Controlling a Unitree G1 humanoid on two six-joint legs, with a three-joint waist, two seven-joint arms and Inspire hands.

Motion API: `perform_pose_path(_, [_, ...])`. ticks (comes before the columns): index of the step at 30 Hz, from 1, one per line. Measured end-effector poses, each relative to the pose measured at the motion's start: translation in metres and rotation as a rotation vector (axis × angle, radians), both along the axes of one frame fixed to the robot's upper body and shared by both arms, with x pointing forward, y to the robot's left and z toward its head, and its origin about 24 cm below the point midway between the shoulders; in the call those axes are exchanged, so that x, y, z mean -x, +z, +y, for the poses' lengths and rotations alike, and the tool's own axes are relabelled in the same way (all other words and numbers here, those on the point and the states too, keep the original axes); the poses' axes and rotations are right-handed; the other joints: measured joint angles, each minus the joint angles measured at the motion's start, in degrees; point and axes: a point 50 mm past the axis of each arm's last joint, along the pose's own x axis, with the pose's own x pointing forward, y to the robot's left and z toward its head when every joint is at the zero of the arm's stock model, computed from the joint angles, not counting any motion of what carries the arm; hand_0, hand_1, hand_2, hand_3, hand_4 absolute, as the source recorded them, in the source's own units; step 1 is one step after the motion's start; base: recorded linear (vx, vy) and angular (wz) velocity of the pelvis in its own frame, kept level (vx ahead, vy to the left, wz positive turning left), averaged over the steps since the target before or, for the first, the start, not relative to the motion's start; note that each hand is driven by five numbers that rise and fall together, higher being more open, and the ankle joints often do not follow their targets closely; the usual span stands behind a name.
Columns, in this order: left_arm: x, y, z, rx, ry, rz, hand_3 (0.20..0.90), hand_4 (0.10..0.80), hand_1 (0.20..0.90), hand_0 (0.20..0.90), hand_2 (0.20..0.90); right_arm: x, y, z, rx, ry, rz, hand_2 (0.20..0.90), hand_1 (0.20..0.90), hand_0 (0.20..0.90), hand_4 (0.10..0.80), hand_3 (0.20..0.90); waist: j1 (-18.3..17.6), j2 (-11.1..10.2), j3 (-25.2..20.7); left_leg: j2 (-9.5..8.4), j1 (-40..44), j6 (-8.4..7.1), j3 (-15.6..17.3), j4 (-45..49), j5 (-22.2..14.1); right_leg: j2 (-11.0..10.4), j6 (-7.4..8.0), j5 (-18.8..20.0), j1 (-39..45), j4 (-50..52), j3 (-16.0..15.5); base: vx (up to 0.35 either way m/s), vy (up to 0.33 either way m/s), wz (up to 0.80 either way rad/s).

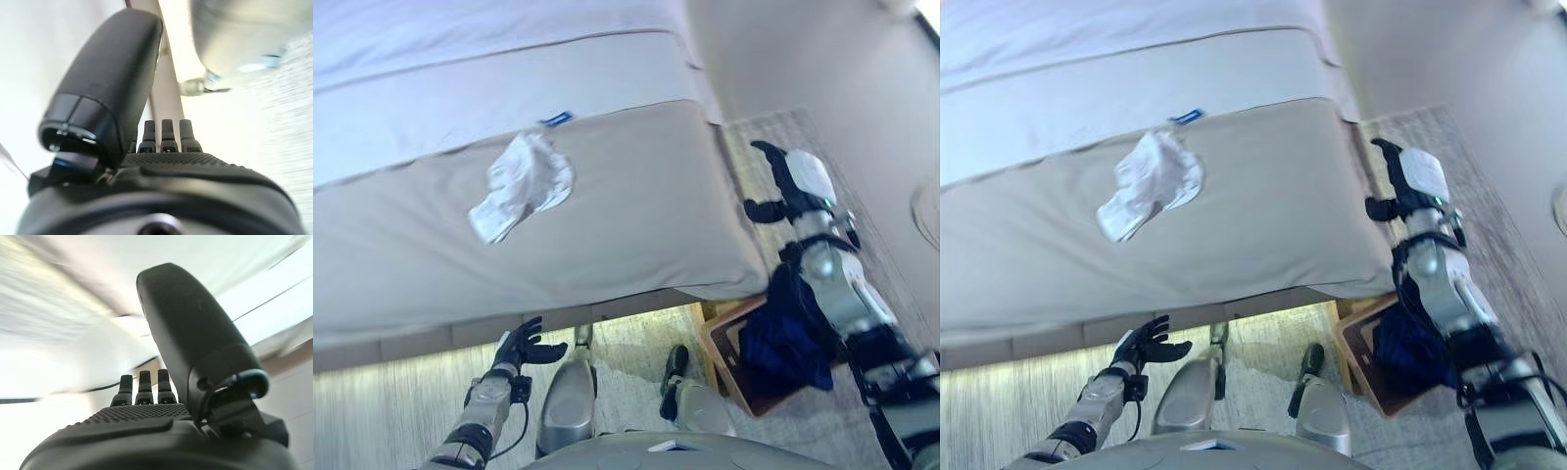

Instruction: Pick up the clothes from the bed and place them into the basket

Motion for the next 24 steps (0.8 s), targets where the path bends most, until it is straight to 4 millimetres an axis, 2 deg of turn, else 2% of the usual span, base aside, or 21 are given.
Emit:
perform_pose_path(2, [0.001, 0.001, 0.005, -0.011, 0.004, 0.013, 0.900, 0.800, 0.900, 0.900, 0.900, -0.015, 0.008, 0.009, 0.063, 0.011, 0.007, 0.900, 0.900, 0.900, 0.800, 0.900, 3.1, -0.1, 0.1, -1.12, -1.7, 0.18, -2.5, 0.4, 0.7, -0.5, 0.15, -0.1, 0.2, -0.1, -2.8, 0.068, 0.051, 0.75])
perform_pose_path(4, [0.000, 0.002, 0.009, -0.022, 0.006, 0.021, 0.900, 0.800, 0.900, 0.900, 0.900, -0.022, 0.013, 0.013, 0.104, 0.020, 0.013, 0.900, 0.900, 0.900, 0.800, 0.900, 4.7, -0.4, 0.3, -1.48, -2.3, -0.13, -3.7, 0.1, 0.9, -0.7, 0.20, -0.2, 0.1, 0.0, -3.7, 0.088, 0.043, 0.56])
perform_pose_path(5, [0.001, 0.003, 0.013, -0.028, 0.013, 0.027, 0.900, 0.800, 0.900, 0.900, 0.900, -0.029, 0.016, 0.021, 0.143, 0.022, 0.013, 0.900, 0.900, 0.900, 0.800, 0.900, 7.1, -0.6, 0.8, -2.65, -2.9, -0.51, -4.8, 0.9, 1.3, -1.3, 1.06, -0.8, 1.2, 0.1, -5.0, 0.061, 0.044, 0.60])
perform_pose_path(6, [-0.001, 0.004, 0.015, -0.033, 0.012, 0.021, 0.900, 0.800, 0.900, 0.900, 0.900, -0.036, 0.017, 0.024, 0.196, 0.019, 0.030, 0.900, 0.900, 0.900, 0.800, 0.900, 7.6, -0.9, 0.9, -3.14, -3.6, -0.54, -5.4, 1.5, 1.2, -1.5, 1.10, -0.9, 1.5, 0.1, -6.3, 0.160, 0.041, 0.77])
perform_pose_path(7, [-0.006, 0.008, 0.018, -0.032, 0.010, 0.001, 0.900, 0.800, 0.900, 0.900, 0.900, -0.042, 0.023, 0.025, 0.221, 0.001, 0.030, 0.900, 0.900, 0.900, 0.800, 0.900, 9.7, -1.0, 1.5, -3.57, -4.2, -0.56, -6.7, 1.6, 1.2, -1.7, 1.13, -1.2, 1.7, 0.4, -7.7, 0.065, 0.053, 0.65])
perform_pose_path(12, [-0.024, 0.017, 0.016, -0.016, -0.015, -0.046, 0.900, 0.800, 0.900, 0.900, 0.900, -0.063, 0.053, 0.018, 0.254, -0.128, 0.015, 0.900, 0.900, 0.900, 0.800, 0.900, 15.0, -0.9, 6.3, -5.42, -7.0, -1.58, -10.9, 3.4, 0.4, -2.8, 1.09, -2.1, 1.7, 2.6, -12.0, 0.043, 0.051, 0.54])
perform_pose_path(15, [-0.026, 0.019, 0.015, -0.006, -0.023, -0.068, 0.900, 0.800, 0.900, 0.900, 0.900, -0.070, 0.061, 0.008, 0.239, -0.235, 0.026, 0.900, 0.900, 0.900, 0.800, 0.900, 17.5, -0.8, 8.7, -6.78, -8.6, -1.46, -12.5, 4.4, 0.2, -4.1, 0.78, -3.1, 0.7, 4.9, -12.3, 0.002, 0.036, 0.41])
perform_pose_path(18, [-0.026, 0.019, 0.013, 0.016, -0.024, -0.086, 0.900, 0.800, 0.900, 0.900, 0.900, -0.070, 0.061, -0.001, 0.237, -0.307, 0.032, 0.900, 0.900, 0.900, 0.800, 0.900, 19.2, -0.6, 9.1, -7.86, -11.1, -1.10, -13.8, 5.5, -0.2, -4.9, 1.03, -3.5, -1.2, 6.6, -12.6, -0.023, 0.039, 0.28])
perform_pose_path(21, [-0.028, 0.021, 0.012, 0.034, -0.021, -0.112, 0.900, 0.800, 0.900, 0.900, 0.900, -0.072, 0.065, -0.001, 0.216, -0.348, 0.021, 0.900, 0.900, 0.900, 0.800, 0.900, 20.5, -0.2, 9.8, -8.94, -12.7, -0.97, -14.6, 7.0, -0.3, -6.2, 1.35, -4.7, -2.6, 9.1, -13.4, -0.016, 0.042, 0.18])
perform_pose_path(24, [-0.029, 0.021, 0.011, 0.040, -0.026, -0.125, 0.900, 0.800, 0.900, 0.900, 0.900, -0.073, 0.069, -0.001, 0.211, -0.366, 0.019, 0.900, 0.900, 0.900, 0.800, 0.900, 21.0, -0.1, 9.9, -9.29, -14.5, -0.66, -15.0, 8.2, -0.5, -6.6, 1.56, -5.4, -4.1, 10.7, -13.7, -0.012, 0.037, 0.11])
